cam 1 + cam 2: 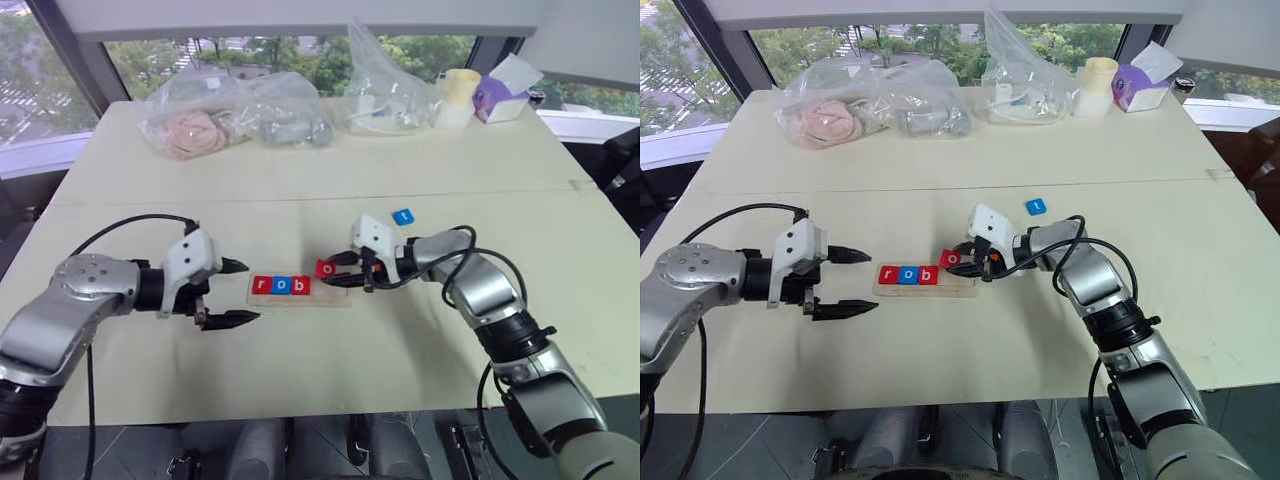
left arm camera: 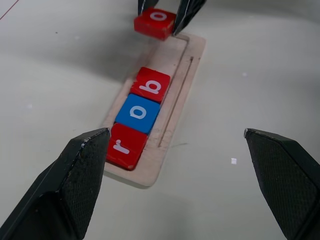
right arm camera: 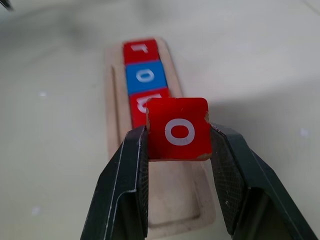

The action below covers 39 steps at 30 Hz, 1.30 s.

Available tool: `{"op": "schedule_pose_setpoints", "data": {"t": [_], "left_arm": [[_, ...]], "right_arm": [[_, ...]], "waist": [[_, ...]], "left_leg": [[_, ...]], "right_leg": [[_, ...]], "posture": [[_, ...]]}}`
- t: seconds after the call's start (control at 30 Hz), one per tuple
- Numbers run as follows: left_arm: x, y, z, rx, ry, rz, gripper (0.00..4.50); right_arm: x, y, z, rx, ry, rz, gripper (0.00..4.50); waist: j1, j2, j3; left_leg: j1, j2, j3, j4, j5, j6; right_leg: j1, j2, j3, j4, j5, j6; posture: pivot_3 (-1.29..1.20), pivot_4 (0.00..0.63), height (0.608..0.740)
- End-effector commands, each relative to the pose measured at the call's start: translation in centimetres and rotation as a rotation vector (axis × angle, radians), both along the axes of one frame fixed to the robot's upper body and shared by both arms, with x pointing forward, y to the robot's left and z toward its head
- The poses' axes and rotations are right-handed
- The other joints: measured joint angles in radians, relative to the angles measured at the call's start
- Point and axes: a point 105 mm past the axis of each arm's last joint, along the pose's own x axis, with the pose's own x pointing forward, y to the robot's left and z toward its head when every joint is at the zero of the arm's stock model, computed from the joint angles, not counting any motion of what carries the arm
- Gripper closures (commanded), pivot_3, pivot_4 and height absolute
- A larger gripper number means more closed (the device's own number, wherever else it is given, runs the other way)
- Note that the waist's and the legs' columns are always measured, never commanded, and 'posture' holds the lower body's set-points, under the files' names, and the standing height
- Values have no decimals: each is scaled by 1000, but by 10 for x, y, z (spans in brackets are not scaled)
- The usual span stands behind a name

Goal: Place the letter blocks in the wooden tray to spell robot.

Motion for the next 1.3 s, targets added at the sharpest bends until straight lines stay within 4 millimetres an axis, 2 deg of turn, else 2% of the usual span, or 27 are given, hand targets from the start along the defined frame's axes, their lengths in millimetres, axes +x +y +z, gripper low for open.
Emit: {"op": "schedule_pose_setpoints", "data": {"t": [0.03,0.23,0.83,1.03,1.07,1.23,1.3], "left_arm": [[-3,-4,9,-12,-46,-15,0],[-3,-6,7,-17,-47,-8,0],[0,-9,2,-19,-47,1,0],[0,-9,2,-22,-49,8,0],[0,-8,2,-22,-49,9,0],[0,-8,2,-24,-52,16,0],[0,-9,1,-26,-51,17,0]], "right_arm": [[-1,10,3,-12,-49,12,3356],[-7,11,-8,-42,-41,29,3356],[-9,21,-14,-45,-53,47,3356],[-6,25,-10,-38,-78,46,353],[-6,26,-9,-33,-85,47,163],[1,27,9,25,-161,17,163],[0,24,8,6,-187,22,163]], "waist": [[-1,0,0],[0,0,0],[-1,0,0],[-1,0,0],[-1,0,0],[-1,0,0],[0,0,0]], "left_leg": [[0,0,0,0,0,0],[0,3,0,-1,0,0],[0,7,0,0,0,0],[0,7,0,0,0,0],[0,7,0,0,0,0],[0,7,0,0,0,0],[0,7,0,0,0,0]], "right_leg": [[0,0,0,0,0,0],[-1,5,0,1,1,-2],[-3,10,0,1,3,-5],[-3,10,0,1,3,-5],[-3,10,0,1,3,-5],[-3,10,0,1,3,-5],[-3,10,0,1,3,-5]], "posture": [[0,150,740],[0,150,740],[0,150,740],[0,150,740],[0,150,740],[0,150,740],[0,150,740]]}}
